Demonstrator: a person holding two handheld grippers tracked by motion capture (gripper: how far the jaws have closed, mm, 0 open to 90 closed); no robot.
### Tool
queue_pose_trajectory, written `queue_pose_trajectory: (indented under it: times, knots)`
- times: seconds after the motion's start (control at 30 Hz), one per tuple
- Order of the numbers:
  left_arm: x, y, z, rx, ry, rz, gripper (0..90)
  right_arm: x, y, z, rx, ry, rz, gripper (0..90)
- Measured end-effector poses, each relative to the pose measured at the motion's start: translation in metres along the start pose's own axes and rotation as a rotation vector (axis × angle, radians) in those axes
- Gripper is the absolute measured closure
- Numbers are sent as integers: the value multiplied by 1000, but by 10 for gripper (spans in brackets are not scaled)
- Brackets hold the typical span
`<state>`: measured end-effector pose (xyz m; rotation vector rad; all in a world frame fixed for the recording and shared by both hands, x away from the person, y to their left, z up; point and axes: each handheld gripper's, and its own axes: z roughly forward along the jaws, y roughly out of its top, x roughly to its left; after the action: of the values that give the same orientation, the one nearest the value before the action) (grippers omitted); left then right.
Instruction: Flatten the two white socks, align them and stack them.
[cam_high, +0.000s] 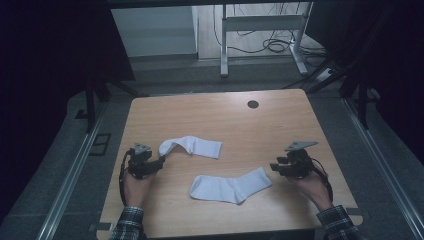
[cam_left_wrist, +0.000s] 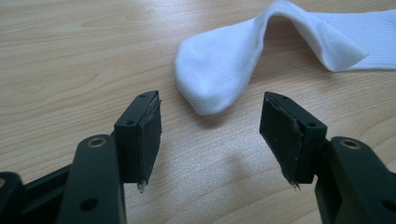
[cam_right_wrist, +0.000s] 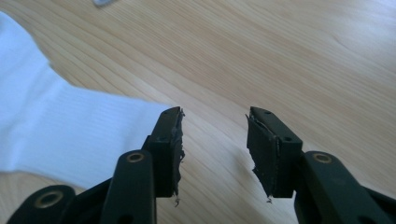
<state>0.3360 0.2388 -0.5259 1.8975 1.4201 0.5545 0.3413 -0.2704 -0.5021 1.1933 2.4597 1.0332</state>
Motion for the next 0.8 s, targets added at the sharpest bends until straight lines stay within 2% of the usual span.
queue_pose_trajectory:
  times: [0.07,0.13,0.27,0.3,0.47,0.6,0.8]
  knots:
    - [1,0,-1,-4,-2,-3,387,5,5,3,-14,13,-1,600]
    - [1,-1,-1,-7,-2,-7,387,11,13,7,-21,29,-21,683]
    - [3,-1,-1,-11,-2,-10,388,22,24,13,-29,52,-42,742]
    - [3,-1,-1,-15,-2,-12,389,29,30,20,-30,63,-54,778]
    - [4,4,1,-43,8,-16,427,42,36,33,-13,70,-93,778]
    - [4,9,5,-53,20,-19,426,45,39,40,-8,76,-88,804]
    - [6,9,7,-58,22,-25,426,49,51,54,-25,123,-65,873]
